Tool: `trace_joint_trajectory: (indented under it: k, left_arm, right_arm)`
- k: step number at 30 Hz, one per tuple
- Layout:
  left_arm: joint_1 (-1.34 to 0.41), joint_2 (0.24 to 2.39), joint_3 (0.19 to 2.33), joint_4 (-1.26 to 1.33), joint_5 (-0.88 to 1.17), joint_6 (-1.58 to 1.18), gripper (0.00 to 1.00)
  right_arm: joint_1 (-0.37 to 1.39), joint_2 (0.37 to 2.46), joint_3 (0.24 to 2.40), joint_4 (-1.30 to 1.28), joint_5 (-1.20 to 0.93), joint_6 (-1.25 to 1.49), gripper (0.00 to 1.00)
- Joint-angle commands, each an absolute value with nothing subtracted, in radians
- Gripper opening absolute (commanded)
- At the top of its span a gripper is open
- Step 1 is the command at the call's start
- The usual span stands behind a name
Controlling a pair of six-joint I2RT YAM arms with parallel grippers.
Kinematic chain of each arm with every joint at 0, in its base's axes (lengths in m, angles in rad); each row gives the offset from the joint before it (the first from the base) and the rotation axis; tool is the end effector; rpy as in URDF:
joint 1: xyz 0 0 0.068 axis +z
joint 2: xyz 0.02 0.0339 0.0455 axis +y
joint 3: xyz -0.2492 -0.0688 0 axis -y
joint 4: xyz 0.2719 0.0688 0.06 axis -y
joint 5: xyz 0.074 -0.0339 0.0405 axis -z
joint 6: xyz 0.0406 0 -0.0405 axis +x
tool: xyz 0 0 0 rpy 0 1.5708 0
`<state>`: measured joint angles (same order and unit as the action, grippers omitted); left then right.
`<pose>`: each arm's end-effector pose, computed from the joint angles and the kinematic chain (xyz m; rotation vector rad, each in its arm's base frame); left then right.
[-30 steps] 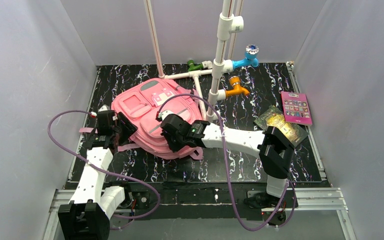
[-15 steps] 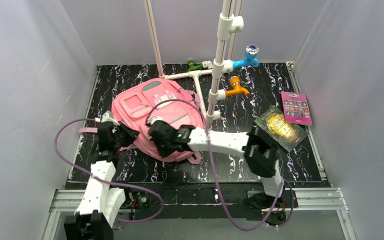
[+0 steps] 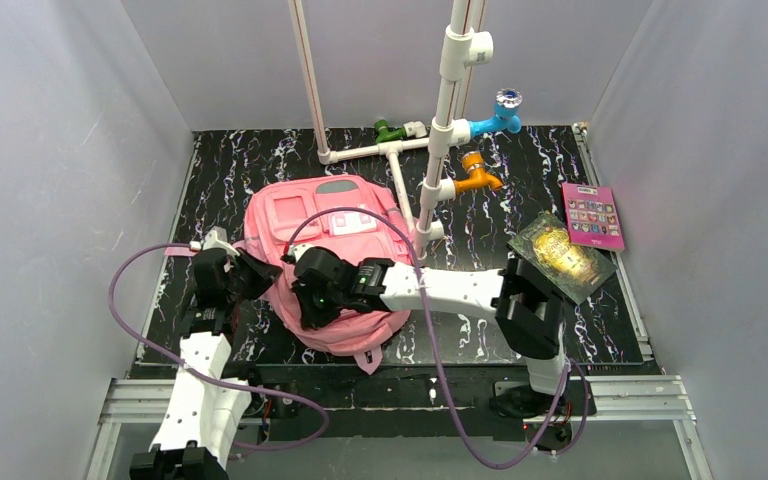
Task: Pack the student bag
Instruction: Unzip the student bag at the center of the board.
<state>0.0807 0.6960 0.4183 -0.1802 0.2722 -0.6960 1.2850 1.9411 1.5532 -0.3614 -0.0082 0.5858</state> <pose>0.2083 0.0059 0.2064 -0.6198 1.9800 -0.6592 0.1318 0.4496 0.2204 -0.8664 2.3633 0.8884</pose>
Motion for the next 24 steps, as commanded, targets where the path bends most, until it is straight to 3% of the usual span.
trace_joint_trajectory:
  k: [1, 5, 8, 17, 24]
  left_arm:
    - [0.051, 0.668, 0.478, -0.408, 0.292, -0.699, 0.00]
    - [0.052, 0.656, 0.521, -0.634, -0.019, -0.810, 0.00]
    - [0.053, 0.650, 0.534, -0.699, -0.094, -0.879, 0.00]
    - [0.056, 0.665, 0.509, -0.691, 0.015, -1.101, 0.00]
    - [0.057, 0.678, 0.479, -0.659, 0.130, -1.181, 0.00]
  right_arm:
    - [1.237, 1.827, 1.509, -0.239, 0.107, 0.539, 0.01]
    - [1.182, 1.831, 1.519, -0.250, 0.080, 0.498, 0.01]
    - [1.140, 1.890, 1.626, -0.303, 0.068, 0.435, 0.01]
    - [1.045, 2.156, 2.063, -0.554, 0.037, 0.304, 0.01]
    - [1.106, 2.091, 1.934, -0.655, 0.128, 0.337, 0.01]
